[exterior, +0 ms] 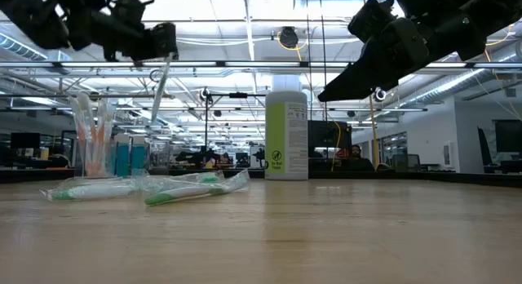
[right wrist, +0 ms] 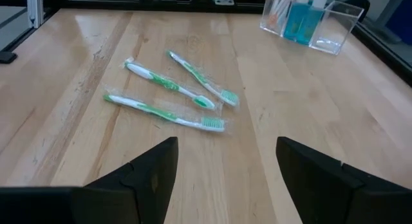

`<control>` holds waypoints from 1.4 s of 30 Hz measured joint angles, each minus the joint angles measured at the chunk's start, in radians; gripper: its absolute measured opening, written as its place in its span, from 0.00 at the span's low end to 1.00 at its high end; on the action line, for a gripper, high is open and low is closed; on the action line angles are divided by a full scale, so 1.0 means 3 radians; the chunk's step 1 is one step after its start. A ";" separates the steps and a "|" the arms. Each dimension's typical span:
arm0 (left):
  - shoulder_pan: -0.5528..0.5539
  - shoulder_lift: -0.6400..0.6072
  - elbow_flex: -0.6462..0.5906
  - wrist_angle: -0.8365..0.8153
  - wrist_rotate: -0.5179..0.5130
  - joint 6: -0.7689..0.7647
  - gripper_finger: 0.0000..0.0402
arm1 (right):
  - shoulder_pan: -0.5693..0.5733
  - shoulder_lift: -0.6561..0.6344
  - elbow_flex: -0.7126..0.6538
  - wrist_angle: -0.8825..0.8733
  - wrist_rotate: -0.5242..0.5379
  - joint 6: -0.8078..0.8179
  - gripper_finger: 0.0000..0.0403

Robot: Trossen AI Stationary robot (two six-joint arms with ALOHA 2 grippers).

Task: Pick & Place toothbrushing station
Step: Put the green toothbrush into the right section of the transparent organizer

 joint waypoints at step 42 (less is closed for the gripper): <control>0.1307 0.1068 -0.0127 0.0184 0.0824 -0.1127 0.14 | -0.0158 0.0000 0.0000 0.0081 -0.0012 -0.0178 0.63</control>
